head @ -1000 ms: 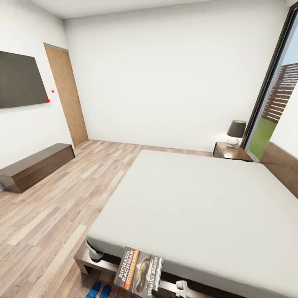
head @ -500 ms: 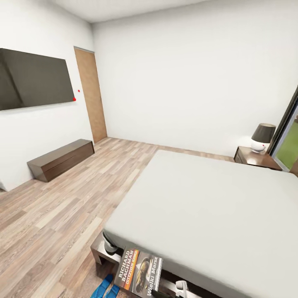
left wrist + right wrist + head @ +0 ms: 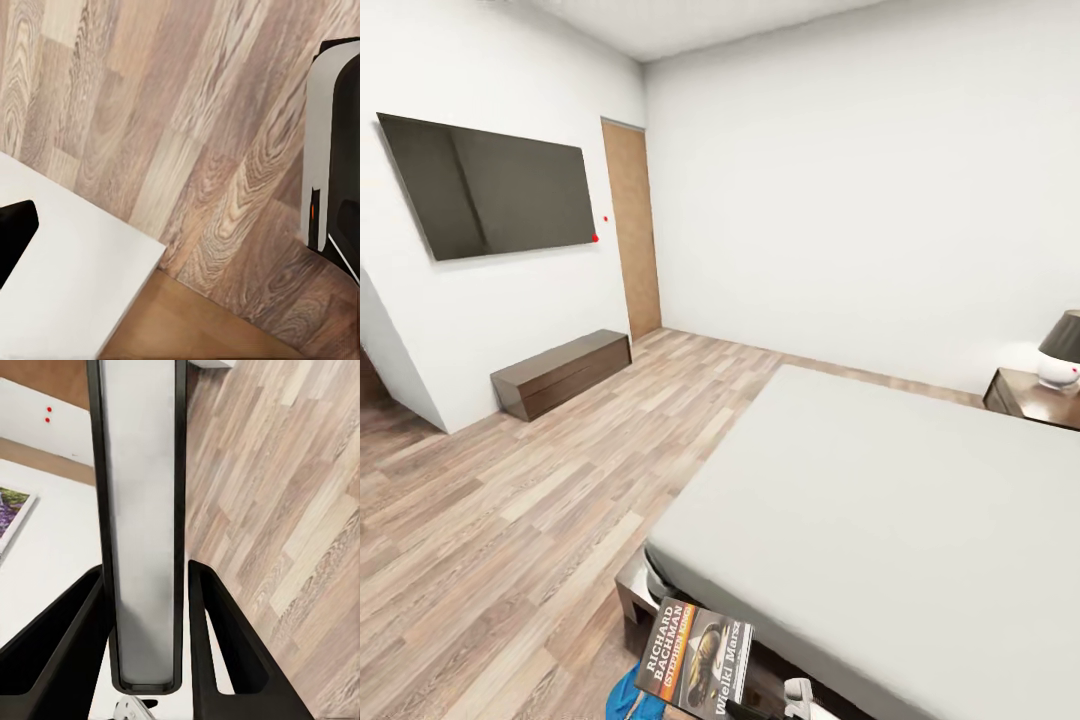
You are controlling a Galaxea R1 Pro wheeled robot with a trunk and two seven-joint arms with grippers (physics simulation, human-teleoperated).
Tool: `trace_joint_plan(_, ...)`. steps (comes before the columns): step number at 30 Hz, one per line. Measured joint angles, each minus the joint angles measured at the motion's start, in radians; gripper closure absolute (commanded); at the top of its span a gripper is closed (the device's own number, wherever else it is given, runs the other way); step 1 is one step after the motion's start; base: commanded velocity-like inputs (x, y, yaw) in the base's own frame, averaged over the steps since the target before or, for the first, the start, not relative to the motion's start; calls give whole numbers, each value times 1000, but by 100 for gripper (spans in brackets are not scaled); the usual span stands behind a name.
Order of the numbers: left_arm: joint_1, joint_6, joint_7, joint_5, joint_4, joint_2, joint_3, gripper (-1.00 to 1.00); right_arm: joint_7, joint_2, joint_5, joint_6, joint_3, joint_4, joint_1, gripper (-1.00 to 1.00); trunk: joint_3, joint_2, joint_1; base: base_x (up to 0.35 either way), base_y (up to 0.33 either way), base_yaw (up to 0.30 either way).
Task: In the bedroom, move the book from the bed onto either nightstand, and place the two sandals side by side next to the bed.
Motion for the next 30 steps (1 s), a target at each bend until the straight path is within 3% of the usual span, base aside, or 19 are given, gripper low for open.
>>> trace_joint_plan(30, 0, -2, 0, 0, 0, 2, -1, -100, 1, 0, 0, -1, 0, 0, 0, 100, 9, 0, 0, 0, 0, 290)
